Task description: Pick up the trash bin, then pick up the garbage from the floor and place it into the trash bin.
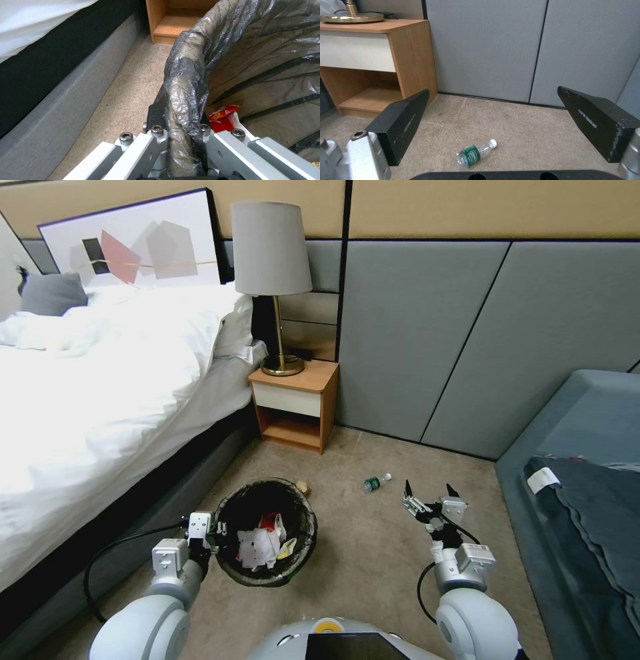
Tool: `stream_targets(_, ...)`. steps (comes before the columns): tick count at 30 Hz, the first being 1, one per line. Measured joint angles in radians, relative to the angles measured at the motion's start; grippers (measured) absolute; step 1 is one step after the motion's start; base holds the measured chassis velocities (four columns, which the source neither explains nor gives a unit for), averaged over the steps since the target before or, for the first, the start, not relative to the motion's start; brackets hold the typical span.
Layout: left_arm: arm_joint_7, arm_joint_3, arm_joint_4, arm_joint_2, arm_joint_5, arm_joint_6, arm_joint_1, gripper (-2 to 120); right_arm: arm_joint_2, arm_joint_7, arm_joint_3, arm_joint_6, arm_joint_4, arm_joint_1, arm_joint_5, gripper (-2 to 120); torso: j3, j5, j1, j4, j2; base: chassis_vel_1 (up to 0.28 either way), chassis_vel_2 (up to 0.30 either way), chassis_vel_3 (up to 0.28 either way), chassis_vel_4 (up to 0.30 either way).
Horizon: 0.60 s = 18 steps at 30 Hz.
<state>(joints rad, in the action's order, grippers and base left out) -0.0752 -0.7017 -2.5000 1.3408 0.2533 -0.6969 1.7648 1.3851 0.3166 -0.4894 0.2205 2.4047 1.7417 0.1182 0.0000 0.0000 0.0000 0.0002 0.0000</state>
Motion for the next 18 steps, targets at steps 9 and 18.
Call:
stream_targets(9,0.0,-0.003,0.0,-0.01,0.005,0.0,0.003,1,0.005,-0.001,-0.007,0.0,-0.001,-0.003,0.0,100,0.0,-0.0001,0.0,-0.0002,0.0,-0.091,0.088,0.091,-0.085)
stream_targets(18,0.0,-0.002,0.0,-0.009,0.005,0.0,0.004,1,0.007,-0.001,-0.007,0.0,-0.006,-0.004,-0.001,100,0.0,0.0001,0.0,-0.0003,0.0,-0.079,0.078,0.085,-0.076)
